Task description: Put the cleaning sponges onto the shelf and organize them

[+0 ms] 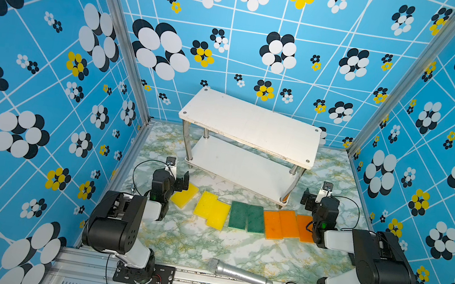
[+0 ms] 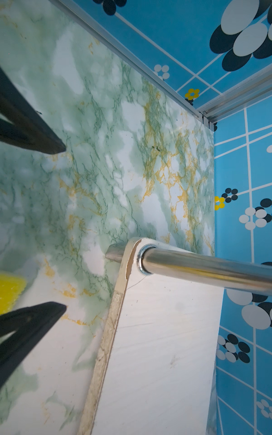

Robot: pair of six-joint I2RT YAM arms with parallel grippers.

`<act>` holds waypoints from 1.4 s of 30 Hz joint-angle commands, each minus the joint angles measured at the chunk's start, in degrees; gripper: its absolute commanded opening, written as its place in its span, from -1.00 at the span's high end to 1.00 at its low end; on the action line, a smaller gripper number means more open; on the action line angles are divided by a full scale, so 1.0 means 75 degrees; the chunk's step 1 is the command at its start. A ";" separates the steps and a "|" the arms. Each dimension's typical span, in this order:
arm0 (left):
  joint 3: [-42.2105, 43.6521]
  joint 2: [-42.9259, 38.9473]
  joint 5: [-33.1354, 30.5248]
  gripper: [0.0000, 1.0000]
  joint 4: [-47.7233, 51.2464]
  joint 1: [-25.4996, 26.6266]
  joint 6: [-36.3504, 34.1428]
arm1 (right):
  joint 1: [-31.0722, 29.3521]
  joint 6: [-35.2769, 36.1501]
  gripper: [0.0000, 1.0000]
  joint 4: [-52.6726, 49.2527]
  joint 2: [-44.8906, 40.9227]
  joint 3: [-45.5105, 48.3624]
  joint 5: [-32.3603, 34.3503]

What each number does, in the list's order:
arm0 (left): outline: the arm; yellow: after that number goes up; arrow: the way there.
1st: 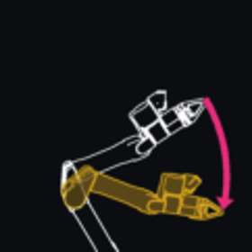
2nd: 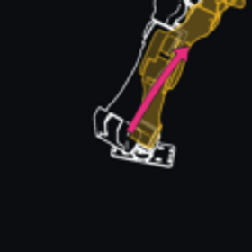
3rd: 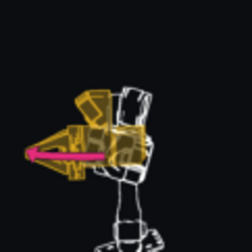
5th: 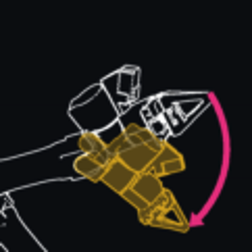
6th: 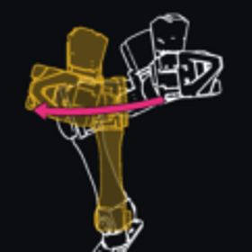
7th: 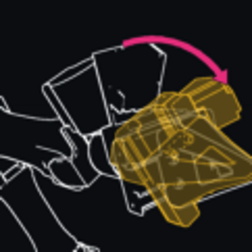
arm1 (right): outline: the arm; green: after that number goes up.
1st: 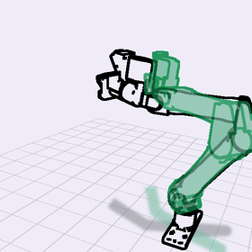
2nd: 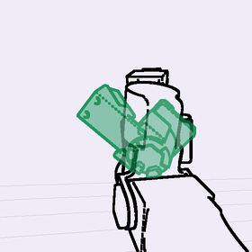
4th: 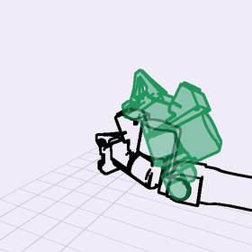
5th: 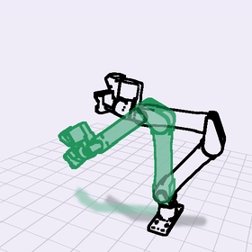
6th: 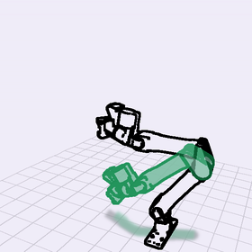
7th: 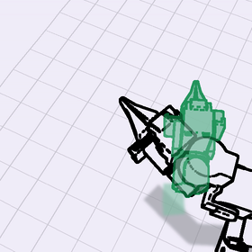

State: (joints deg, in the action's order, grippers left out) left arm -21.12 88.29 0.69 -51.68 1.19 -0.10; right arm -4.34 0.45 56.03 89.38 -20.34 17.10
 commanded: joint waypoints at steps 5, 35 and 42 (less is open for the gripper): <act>-0.0088 0.0015 0.0082 -0.98 -0.0091 0.0076 -0.0161 | -0.0019 0.0023 -0.99 0.0994 0.0054 0.0439 -0.0120; -0.1418 -0.3345 0.0343 -0.98 0.5555 0.0474 0.1188 | -0.0043 -0.1688 -0.99 -0.7219 -0.5609 -0.0879 -0.1583; -0.2057 -0.3409 0.0878 -0.98 0.7316 0.0486 0.1819 | -0.0167 -0.2266 -0.98 -0.8006 -0.5761 -0.1137 -0.2157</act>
State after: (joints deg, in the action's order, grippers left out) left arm -33.91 63.02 4.56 -5.26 4.43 10.61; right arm -4.78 -13.23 0.95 46.26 -27.07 4.01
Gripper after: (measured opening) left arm 0.990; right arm 0.991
